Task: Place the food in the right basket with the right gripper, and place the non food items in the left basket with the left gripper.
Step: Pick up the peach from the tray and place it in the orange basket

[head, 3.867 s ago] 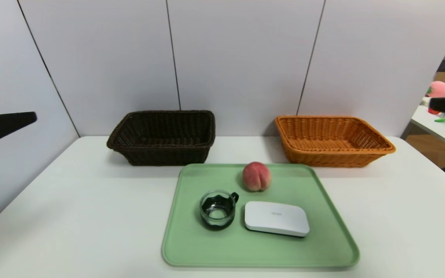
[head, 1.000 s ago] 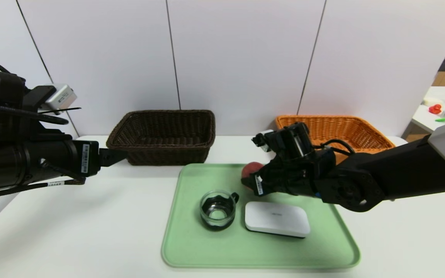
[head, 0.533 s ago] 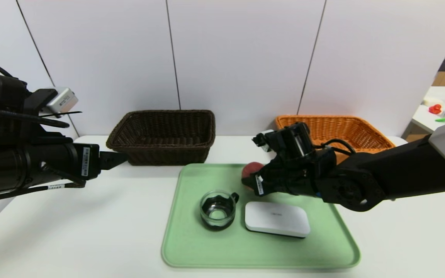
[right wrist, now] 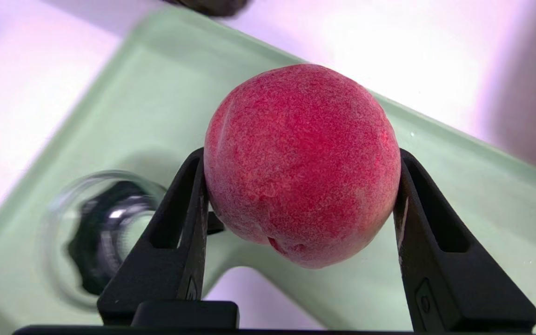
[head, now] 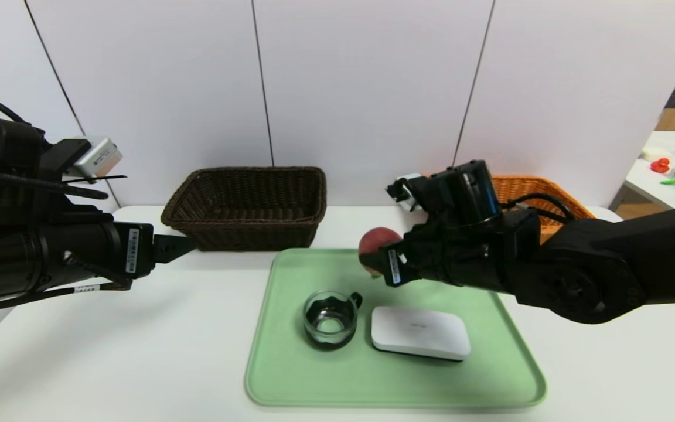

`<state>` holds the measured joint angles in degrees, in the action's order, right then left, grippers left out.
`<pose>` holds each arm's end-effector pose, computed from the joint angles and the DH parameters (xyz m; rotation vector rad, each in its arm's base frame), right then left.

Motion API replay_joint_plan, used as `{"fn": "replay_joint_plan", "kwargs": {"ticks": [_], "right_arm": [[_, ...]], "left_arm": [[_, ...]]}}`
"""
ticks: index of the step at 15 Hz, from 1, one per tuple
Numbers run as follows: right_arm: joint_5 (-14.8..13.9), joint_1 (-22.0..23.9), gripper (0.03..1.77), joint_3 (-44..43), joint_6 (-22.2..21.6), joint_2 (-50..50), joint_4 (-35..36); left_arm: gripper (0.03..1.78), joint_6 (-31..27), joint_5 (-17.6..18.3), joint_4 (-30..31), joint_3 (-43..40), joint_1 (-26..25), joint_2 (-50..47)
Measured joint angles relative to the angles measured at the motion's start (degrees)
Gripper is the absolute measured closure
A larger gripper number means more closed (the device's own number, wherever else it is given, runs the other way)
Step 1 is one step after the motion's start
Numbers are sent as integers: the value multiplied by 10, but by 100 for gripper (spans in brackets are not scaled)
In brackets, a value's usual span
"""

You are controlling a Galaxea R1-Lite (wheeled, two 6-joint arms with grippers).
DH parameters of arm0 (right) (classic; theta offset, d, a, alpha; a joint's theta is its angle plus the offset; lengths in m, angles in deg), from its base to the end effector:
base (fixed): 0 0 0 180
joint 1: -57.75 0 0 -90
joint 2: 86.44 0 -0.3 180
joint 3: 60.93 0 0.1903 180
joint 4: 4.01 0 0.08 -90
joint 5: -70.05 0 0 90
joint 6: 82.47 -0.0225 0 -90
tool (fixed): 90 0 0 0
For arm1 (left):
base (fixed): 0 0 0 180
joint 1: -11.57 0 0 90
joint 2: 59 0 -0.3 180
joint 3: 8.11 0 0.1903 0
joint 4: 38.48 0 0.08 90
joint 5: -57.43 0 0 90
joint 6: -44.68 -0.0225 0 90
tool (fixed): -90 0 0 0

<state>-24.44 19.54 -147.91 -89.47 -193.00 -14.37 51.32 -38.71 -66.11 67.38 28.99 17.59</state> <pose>0.2789 0.2173 0.1727 -0.0767 0.5271 0.5430 0.2015 -0.0607 0.2390 -0.0107 0.5018 -0.1639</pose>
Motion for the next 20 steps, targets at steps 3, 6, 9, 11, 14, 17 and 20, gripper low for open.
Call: {"fn": "replay_joint_plan", "kwargs": {"ticks": [3,6,9,11,14,17,20], "right_arm": [[-20,-10,70,-3,1,41,45],[-55,24,70,-9,6,83,69],[-59,114,70,-25,11,108,72],[-51,192,70,-32,15,115,74],[-13,291,70,-30,12,106,72],[19,343,70,-8,1,73,85],[22,351,70,-3,0,53,88]], "left_arm": [[12,5,-1,0,-1,0,-2],[12,5,-1,0,-6,0,-4],[12,6,-1,0,-7,10,-5],[12,6,-1,0,-8,16,-5],[12,6,-1,0,-9,23,-4],[12,6,-1,0,-8,24,-4],[12,6,-1,0,-9,25,-4]]}}
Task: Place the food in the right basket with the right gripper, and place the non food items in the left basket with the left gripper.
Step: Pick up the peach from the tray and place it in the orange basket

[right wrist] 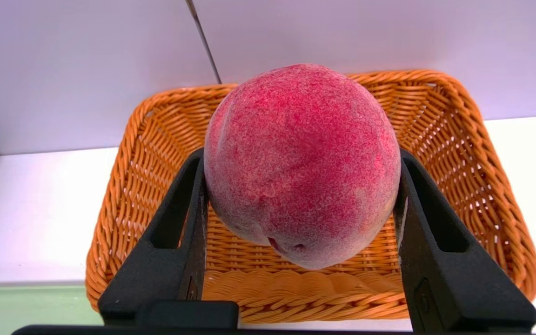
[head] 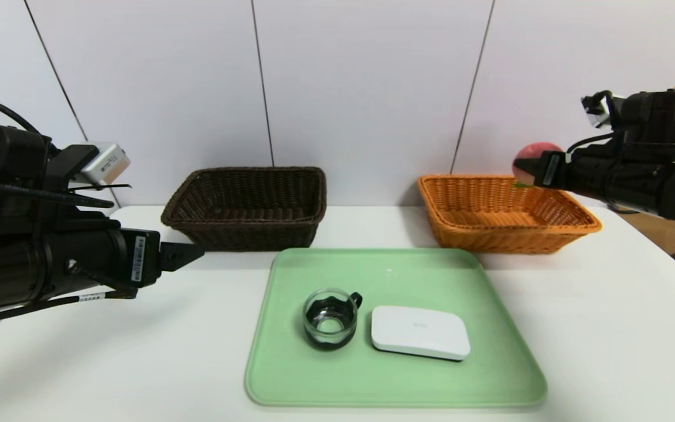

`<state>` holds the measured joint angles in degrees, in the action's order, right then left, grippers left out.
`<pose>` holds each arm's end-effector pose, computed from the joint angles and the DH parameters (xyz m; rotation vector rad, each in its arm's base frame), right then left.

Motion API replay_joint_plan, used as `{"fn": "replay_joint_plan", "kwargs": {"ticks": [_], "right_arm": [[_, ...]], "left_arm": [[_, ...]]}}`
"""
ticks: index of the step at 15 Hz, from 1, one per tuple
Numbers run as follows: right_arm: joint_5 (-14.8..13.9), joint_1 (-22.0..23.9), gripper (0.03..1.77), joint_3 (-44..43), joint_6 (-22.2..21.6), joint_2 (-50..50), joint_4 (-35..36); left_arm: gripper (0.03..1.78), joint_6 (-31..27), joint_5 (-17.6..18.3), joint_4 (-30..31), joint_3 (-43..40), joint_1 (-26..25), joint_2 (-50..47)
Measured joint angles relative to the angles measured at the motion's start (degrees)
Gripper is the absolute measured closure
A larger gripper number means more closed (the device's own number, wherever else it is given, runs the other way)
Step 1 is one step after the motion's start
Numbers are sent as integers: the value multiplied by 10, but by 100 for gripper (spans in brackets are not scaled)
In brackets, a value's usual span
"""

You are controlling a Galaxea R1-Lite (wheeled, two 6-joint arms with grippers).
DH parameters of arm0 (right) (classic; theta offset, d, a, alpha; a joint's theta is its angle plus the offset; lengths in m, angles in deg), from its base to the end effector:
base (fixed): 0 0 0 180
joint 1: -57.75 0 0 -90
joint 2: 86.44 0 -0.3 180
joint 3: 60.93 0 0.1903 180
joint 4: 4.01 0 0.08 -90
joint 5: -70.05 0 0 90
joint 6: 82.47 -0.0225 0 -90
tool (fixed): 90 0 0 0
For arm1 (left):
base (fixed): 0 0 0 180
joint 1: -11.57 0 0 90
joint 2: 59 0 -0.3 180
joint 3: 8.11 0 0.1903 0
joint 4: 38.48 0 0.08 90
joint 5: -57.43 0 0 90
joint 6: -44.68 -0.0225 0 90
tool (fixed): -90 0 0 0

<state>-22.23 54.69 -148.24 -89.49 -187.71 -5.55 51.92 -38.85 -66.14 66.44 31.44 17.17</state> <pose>0.3416 0.0174 0.2209 0.1092 0.2707 -0.0030 0.1963 -0.0683 0.2359 -0.0073 0.5123 -0.1999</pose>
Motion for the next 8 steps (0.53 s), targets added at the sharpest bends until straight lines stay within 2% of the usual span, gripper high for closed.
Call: {"fn": "replay_joint_plan", "kwargs": {"ticks": [8], "right_arm": [[0,6,70,2,1,-9,7]], "left_arm": [[12,0,0,1,-1,0,-1]]}}
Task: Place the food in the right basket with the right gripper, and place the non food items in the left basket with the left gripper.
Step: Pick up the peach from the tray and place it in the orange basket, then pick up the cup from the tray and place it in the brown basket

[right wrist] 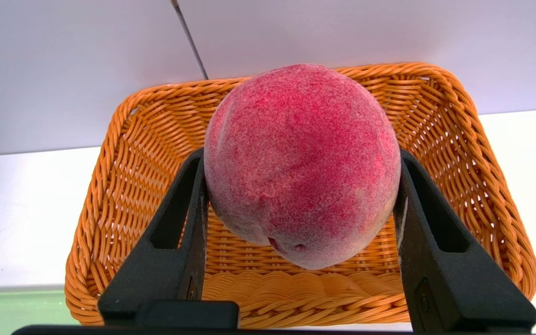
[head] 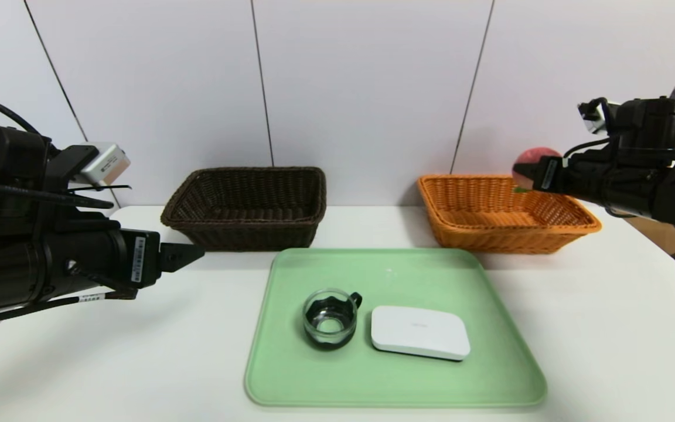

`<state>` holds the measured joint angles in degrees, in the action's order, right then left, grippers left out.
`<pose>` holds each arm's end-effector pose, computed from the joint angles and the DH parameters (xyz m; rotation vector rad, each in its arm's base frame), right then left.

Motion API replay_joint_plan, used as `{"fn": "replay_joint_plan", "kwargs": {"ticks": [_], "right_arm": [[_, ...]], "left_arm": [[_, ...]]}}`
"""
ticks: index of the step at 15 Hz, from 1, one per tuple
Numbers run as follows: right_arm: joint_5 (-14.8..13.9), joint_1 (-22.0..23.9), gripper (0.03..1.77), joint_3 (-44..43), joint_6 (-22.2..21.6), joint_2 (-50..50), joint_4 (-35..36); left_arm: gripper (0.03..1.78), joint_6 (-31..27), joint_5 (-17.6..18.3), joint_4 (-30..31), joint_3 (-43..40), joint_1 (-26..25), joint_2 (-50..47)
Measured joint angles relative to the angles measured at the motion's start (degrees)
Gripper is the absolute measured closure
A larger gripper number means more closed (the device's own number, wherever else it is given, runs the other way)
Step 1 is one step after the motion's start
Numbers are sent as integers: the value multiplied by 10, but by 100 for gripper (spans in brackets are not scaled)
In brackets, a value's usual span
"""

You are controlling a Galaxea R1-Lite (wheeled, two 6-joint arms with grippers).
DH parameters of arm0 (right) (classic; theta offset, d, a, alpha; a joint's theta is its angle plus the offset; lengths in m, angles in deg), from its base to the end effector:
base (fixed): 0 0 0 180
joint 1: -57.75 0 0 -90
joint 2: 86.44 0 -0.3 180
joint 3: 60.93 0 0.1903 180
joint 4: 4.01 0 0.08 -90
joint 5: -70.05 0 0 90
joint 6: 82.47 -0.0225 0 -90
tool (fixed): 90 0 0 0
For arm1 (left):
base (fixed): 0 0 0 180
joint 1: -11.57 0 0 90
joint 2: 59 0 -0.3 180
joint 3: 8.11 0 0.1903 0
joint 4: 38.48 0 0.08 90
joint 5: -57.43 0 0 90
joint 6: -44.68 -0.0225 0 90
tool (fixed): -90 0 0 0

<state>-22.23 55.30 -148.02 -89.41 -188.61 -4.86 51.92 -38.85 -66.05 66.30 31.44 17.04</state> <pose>0.3453 0.0139 0.2156 0.1089 0.2776 -0.0139 0.1957 -0.0681 0.2358 -0.0076 0.5109 -0.2000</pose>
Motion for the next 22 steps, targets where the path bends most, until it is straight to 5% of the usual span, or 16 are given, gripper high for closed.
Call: {"fn": "replay_joint_plan", "kwargs": {"ticks": [6,12,18,22], "right_arm": [[1,1,70,2,4,1,0],[2,-1,36,13,1,5,2],[1,-1,22,12,3,13,4],[-3,-27,16,-3,14,82,-24]], "left_arm": [[12,0,0,0,0,0,-2],[12,0,1,-1,-1,0,-4],[12,-2,1,0,1,2,-4],[12,0,-6,-4,23,50,-11]]}}
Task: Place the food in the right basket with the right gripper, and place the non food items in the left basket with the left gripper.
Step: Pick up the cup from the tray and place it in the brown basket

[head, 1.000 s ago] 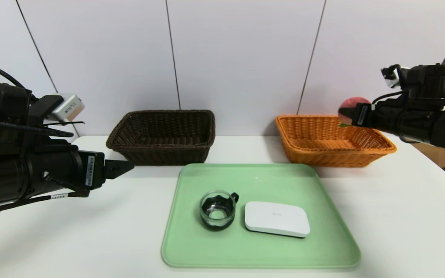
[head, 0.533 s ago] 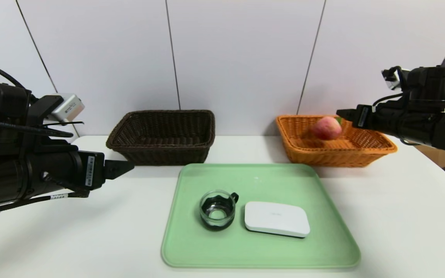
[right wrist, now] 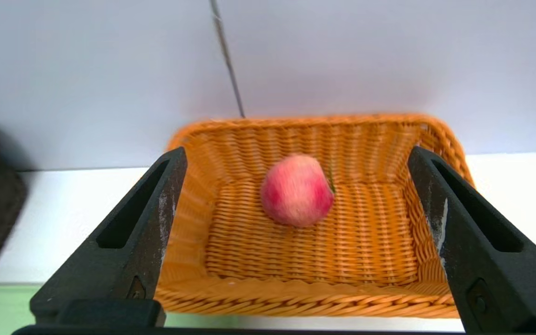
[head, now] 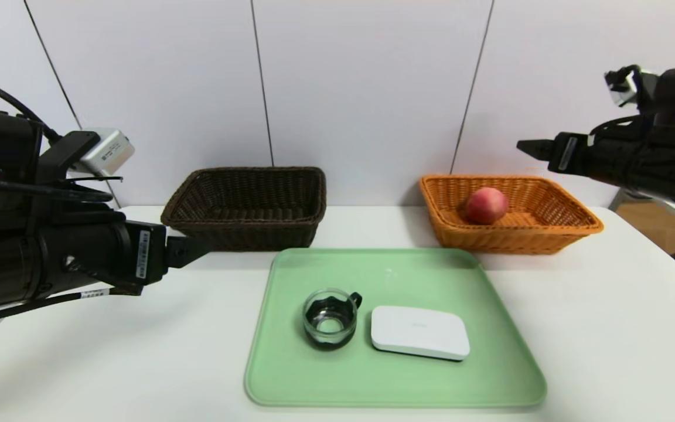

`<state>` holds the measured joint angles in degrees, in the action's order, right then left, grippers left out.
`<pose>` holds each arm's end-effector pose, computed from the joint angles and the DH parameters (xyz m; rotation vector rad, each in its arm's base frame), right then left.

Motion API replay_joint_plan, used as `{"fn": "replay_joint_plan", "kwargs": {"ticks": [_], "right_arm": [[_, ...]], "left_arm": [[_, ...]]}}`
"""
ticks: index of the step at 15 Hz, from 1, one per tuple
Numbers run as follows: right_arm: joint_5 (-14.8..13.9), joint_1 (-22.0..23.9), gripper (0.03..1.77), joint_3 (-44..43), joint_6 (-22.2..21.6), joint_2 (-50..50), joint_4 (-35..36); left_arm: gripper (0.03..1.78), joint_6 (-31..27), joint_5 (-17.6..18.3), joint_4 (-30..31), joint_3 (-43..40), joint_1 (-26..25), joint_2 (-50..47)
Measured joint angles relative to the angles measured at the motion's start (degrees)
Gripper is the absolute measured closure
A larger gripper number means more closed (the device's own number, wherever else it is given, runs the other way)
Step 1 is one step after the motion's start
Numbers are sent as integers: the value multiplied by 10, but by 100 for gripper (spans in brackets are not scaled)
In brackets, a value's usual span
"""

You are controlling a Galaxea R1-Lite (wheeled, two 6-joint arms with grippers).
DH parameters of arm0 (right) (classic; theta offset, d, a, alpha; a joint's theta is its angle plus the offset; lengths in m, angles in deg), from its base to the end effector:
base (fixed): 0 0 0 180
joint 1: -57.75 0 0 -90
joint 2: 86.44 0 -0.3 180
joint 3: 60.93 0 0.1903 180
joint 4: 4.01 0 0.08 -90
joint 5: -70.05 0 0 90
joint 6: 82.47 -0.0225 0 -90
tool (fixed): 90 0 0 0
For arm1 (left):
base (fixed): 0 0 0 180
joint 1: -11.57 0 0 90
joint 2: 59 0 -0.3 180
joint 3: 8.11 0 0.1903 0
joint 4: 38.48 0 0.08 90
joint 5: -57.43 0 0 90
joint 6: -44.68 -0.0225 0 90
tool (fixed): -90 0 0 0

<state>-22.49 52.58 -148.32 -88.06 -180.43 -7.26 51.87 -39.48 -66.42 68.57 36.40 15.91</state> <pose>0.3097 0.0270 0.2599 0.0857 0.1736 0.0374 0.1862 -0.0832 0.2504 0.0030 0.4592 -0.2788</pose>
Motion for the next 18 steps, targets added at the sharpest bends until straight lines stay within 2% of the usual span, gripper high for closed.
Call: {"fn": "replay_joint_plan", "kwargs": {"ticks": [6,13,15,18], "right_arm": [[-4,-41,13,-10,11,169,-202],[-21,-45,11,-1,12,333,-420],[-22,-45,11,3,11,369,-456],[-21,-43,11,20,11,407,-459]], "left_arm": [[12,0,-28,-18,37,107,46],[12,5,-55,-39,126,157,184],[12,8,-63,-58,156,172,223],[12,24,-73,-109,212,191,275]]}}
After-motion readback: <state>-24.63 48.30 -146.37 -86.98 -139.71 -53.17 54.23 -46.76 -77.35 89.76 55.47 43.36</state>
